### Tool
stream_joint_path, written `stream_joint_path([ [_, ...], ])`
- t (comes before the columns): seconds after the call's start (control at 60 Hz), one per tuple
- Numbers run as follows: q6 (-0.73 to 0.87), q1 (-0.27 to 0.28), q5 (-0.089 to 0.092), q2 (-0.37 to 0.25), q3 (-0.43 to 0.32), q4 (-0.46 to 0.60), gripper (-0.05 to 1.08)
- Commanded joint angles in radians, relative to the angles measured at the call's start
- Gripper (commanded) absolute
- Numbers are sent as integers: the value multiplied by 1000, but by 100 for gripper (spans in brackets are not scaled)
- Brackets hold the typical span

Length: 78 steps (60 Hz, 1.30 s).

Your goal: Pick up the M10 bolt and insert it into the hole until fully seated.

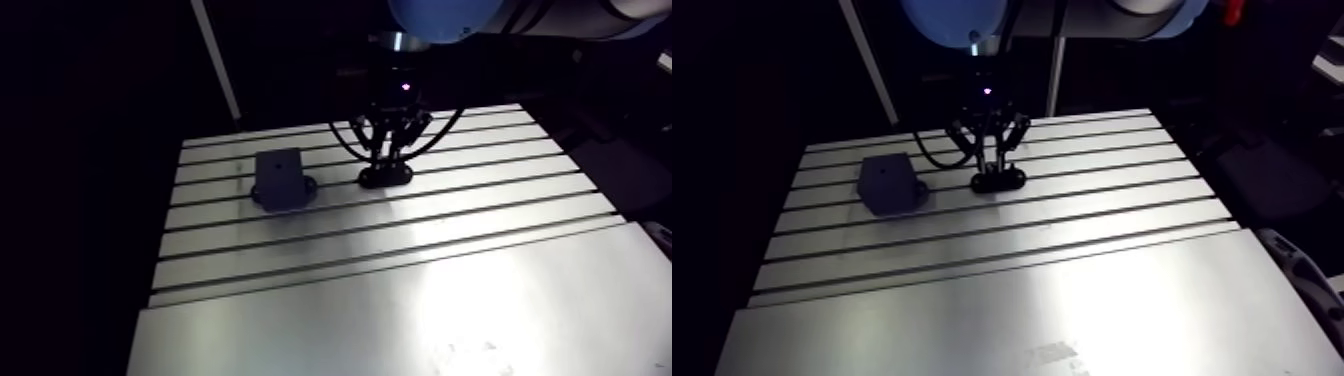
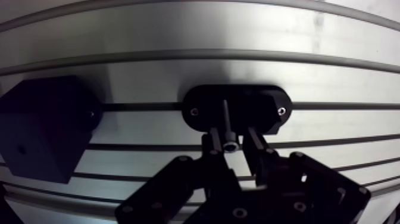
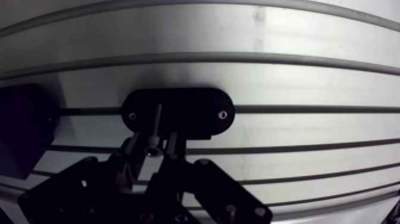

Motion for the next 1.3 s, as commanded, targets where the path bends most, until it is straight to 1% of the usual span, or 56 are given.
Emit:
stream_joint_path([
  [0.017, 0, 0, 2, 0, 0, 1, 68],
  [0.317, 0, 0, 7, 0, 2, 2, 75],
  [0.45, 0, 0, 8, 0, 0, 2, 75],
  [0.6, 0, 0, 14, -3, -3, 3, 78],
  [0.833, 0, 1, 13, -6, -16, 15, 84],
  [1.3, 2, 3, 13, -46, -53, 40, 95],
])
